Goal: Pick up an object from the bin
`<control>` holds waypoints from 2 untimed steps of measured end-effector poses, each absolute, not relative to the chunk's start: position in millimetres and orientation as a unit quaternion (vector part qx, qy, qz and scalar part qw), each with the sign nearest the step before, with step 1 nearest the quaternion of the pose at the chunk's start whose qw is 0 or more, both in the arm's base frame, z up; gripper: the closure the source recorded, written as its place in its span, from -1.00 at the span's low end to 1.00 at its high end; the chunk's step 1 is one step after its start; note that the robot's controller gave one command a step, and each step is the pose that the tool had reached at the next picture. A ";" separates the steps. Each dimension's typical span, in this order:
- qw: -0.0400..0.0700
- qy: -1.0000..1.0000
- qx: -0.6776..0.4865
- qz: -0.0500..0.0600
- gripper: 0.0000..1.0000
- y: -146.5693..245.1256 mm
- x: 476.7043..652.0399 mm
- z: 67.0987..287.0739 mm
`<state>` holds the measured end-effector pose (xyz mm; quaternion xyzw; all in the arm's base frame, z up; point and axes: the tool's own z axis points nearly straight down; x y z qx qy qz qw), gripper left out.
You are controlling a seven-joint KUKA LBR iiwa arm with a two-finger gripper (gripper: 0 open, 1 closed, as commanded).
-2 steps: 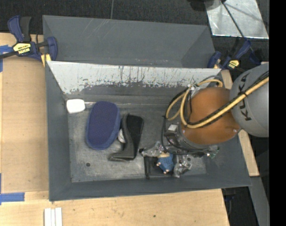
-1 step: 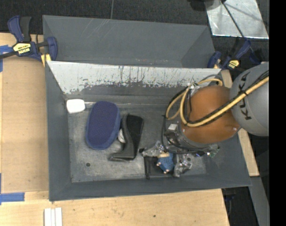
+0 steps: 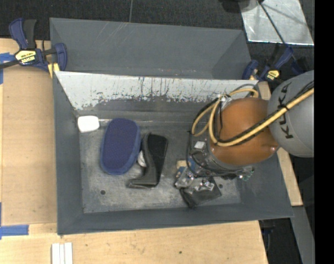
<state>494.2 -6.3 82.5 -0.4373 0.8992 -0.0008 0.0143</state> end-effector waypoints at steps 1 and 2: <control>0.003 0.899 -0.438 -0.001 1.00 -6.2 495.9 92.4; 0.004 0.900 -0.436 -0.002 1.00 -6.3 497.8 159.3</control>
Offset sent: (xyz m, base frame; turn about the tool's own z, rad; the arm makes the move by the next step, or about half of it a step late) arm 0.0001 0.0001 0.0088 0.0002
